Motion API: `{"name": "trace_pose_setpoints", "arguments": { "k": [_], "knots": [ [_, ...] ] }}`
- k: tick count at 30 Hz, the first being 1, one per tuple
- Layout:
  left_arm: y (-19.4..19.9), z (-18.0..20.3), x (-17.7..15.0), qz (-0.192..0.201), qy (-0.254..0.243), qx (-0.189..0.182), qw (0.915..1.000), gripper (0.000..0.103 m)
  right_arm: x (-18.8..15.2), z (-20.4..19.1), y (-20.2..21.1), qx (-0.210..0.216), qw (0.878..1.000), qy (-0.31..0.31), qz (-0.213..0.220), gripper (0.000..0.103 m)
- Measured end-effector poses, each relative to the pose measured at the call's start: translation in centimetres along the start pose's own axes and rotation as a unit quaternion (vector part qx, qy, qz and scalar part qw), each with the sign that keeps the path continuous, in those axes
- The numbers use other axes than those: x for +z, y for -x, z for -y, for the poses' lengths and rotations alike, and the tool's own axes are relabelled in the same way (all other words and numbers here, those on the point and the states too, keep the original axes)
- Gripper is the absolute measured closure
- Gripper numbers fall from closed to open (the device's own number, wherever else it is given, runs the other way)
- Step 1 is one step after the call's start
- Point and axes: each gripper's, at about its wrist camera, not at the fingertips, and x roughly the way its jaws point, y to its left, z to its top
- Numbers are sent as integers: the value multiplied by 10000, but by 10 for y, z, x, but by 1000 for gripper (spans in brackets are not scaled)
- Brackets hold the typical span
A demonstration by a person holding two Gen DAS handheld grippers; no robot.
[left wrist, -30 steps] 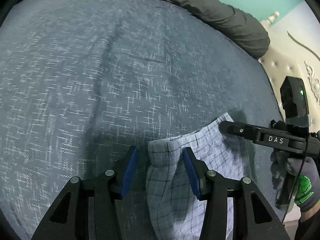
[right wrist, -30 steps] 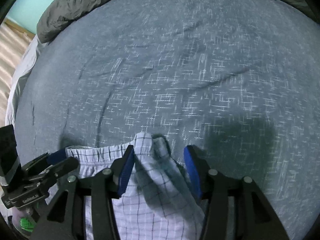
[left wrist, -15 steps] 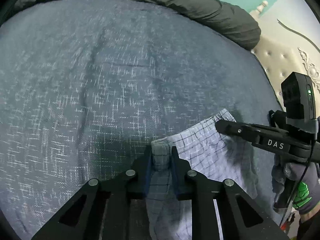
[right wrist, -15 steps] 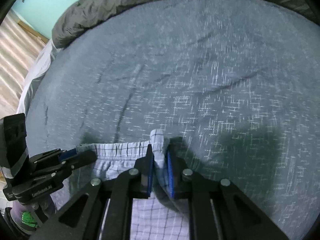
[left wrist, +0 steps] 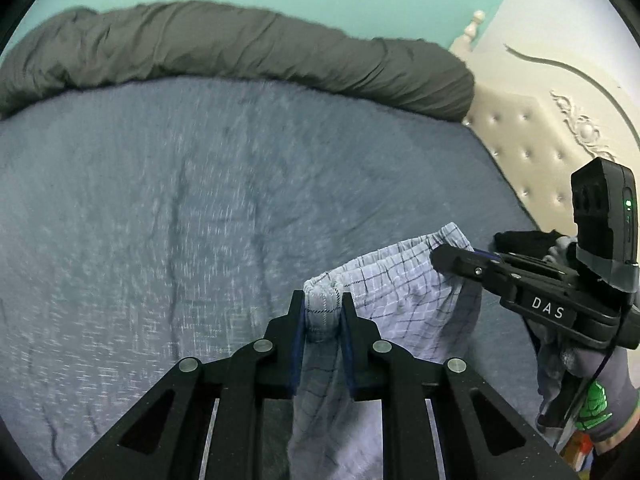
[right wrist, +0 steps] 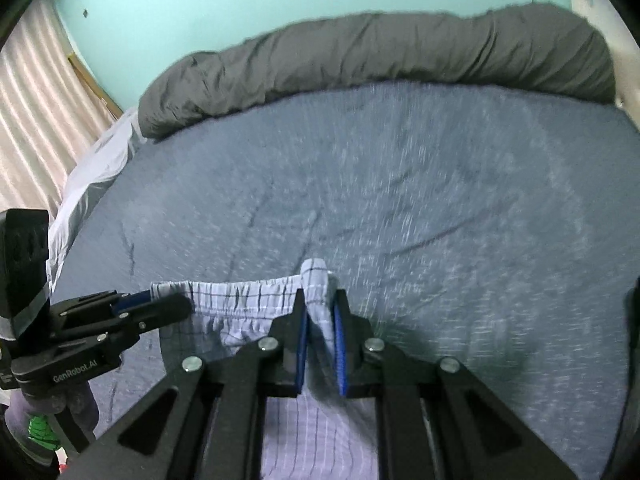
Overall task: Fold clothes
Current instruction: 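Lift the shorts with both grippers and carry them toward the clothes stack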
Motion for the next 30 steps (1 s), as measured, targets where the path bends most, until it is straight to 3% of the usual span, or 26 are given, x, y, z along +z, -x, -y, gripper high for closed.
{"name": "trace_pose_setpoints", "arguments": {
  "k": [16, 30],
  "knots": [
    [138, 106, 32, 852, -699, 75, 9939, 86, 18, -36, 172, -208, 9940, 254, 1045, 93],
    [211, 199, 27, 1249, -1252, -163, 9841, 86, -9, -39, 292, -578, 9849, 311, 1605, 93]
  ]
}}
